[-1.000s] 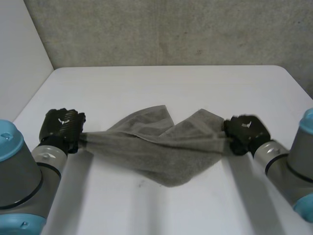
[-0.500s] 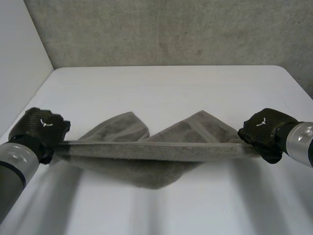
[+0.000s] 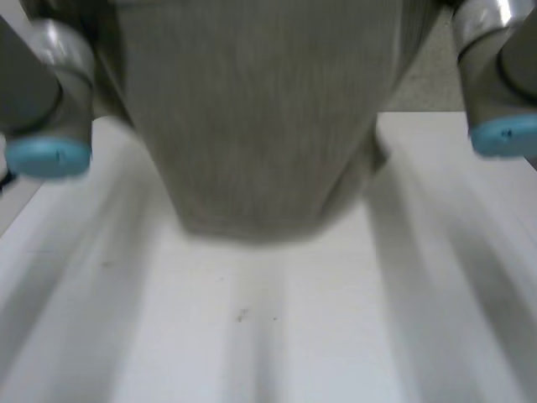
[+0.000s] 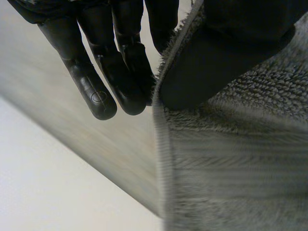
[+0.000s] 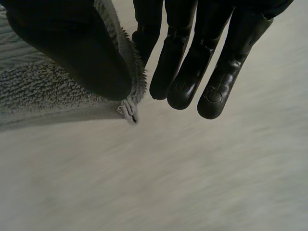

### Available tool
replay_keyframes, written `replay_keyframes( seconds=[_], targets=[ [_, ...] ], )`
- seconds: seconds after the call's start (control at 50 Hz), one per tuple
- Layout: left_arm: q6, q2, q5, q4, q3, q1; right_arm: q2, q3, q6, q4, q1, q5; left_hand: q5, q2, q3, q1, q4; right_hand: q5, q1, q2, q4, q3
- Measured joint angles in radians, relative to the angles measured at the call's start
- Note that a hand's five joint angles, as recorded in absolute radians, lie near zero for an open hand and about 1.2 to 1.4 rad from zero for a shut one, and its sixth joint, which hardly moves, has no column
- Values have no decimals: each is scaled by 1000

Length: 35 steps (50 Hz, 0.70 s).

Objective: Fold the towel.

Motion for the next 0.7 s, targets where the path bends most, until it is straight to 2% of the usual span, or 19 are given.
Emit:
replay_keyframes(
  seconds=[0.02, 0.04, 0.06, 0.08, 0.18, 0.3, 0.42, 0.52, 0.7],
  targets=[
    [-18, -4, -1, 52, 68, 1, -20, -15, 0, -98, 0, 0, 0, 0, 0, 0, 0, 0, 0, 0, 0, 0],
    [-18, -4, -1, 52, 68, 1, -20, -15, 0, -98, 0, 0, 0, 0, 0, 0, 0, 0, 0, 0, 0, 0],
    [-53, -1, -2, 137, 143, 2, -54, -11, 2, -219, 0, -5, 0, 0, 0, 0, 0, 2, 0, 0, 0, 0],
    [-72, 3, -2, 178, 167, 2, -73, 3, 4, -269, 0, -9, 0, 0, 0, 0, 0, 6, 0, 0, 0, 0],
    [-151, 34, -3, 286, 158, 8, -120, 90, 25, -354, -3, -39, 0, 0, 0, 1, 0, 11, 0, 0, 0, 0],
    [-208, 67, 1, 290, -24, 19, -131, 222, 58, -321, -15, -76, 0, 0, 0, 1, 0, 12, 0, 0, 0, 0],
    [-224, 73, 19, 290, -395, 30, -109, 449, 80, -233, -54, -170, 0, 0, 0, 1, 0, 12, 0, 5, 0, 0],
    [-216, 41, 47, 329, -623, 30, -48, 619, 82, -177, -69, -245, 0, 0, 0, 1, 0, 12, 0, 5, 3, 0],
    [-163, -50, 68, 367, -803, 33, 5, 763, 71, -76, -76, -277, 0, 0, 0, 1, 0, 12, 0, 5, 4, 0]
  ],
)
